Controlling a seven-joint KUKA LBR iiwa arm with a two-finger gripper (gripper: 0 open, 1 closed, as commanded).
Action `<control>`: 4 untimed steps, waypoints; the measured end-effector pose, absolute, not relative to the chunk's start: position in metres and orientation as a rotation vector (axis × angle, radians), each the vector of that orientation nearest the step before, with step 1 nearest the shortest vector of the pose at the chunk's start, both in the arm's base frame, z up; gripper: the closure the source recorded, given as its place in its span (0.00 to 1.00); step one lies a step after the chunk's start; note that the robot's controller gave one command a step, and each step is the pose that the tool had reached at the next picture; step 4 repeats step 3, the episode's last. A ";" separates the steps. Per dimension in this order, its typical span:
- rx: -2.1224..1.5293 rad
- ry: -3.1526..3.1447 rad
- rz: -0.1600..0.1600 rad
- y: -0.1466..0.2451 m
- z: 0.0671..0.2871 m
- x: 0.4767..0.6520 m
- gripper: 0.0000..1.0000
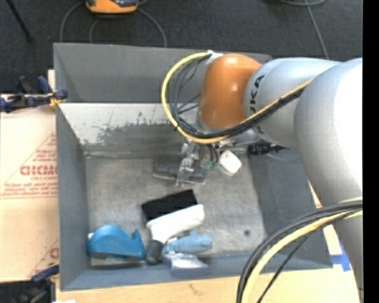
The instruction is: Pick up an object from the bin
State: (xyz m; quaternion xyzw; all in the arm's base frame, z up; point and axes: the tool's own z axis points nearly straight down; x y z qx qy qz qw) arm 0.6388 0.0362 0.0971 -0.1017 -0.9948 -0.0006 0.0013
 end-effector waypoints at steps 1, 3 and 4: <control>-0.320 -3.125 -0.001 0.036 0.119 0.640 1.00; -0.321 -3.132 -0.003 0.035 0.154 0.641 1.00; -0.321 -3.132 -0.003 0.035 0.154 0.641 1.00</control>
Offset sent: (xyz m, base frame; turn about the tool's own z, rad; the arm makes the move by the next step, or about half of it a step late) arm 0.0002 -0.0002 0.0161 0.0000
